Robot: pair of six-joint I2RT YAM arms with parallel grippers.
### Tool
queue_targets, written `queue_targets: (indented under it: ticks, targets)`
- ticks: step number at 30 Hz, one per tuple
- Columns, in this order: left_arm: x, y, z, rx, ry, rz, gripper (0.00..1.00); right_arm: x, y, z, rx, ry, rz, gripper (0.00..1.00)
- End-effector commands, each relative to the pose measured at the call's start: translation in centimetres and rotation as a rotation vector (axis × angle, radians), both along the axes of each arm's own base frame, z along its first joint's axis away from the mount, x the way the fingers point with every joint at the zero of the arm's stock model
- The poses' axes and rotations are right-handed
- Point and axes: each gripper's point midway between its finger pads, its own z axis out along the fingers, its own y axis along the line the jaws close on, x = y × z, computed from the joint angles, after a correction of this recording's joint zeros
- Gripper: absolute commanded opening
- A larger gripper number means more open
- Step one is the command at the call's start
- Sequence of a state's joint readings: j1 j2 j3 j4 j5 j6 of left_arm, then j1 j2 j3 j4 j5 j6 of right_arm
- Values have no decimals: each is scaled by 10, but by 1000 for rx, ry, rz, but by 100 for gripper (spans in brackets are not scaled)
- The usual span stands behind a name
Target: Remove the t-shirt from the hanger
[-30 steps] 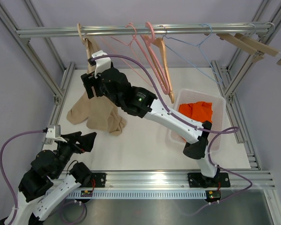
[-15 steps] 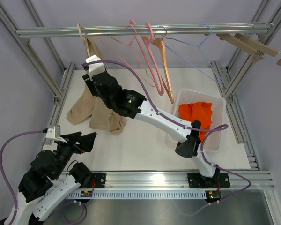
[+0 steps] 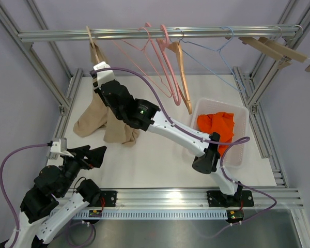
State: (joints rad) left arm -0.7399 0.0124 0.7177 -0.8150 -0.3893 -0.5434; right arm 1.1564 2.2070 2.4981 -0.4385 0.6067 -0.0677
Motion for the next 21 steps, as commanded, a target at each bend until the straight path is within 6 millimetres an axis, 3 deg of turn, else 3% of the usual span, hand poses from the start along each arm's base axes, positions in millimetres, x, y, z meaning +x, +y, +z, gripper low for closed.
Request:
queue_targets:
  ticks: [1, 4, 5, 8, 12, 13, 21]
  targets:
    - [-9, 8, 21, -99, -95, 1, 99, 4, -1, 15, 29, -29, -11, 34]
    - [-10, 8, 22, -100, -94, 1, 99, 5, 0, 16, 42, -21, 4, 29]
    - [-9, 8, 22, -102, -95, 1, 99, 7, -1, 15, 47, -15, 5, 18]
    - [-10, 9, 23, -101, -95, 3, 99, 7, -1, 19, 68, -22, 8, 0]
    - [-8, 7, 30, -93, -88, 1, 99, 5, -1, 31, 112, -51, 17, 0]
    - [-7, 3, 31, -87, -78, -9, 99, 5, -6, 51, 170, -82, 14, 0]
    - [1, -13, 41, -89, -62, -44, 99, -5, -30, 121, 390, -231, 4, 0]
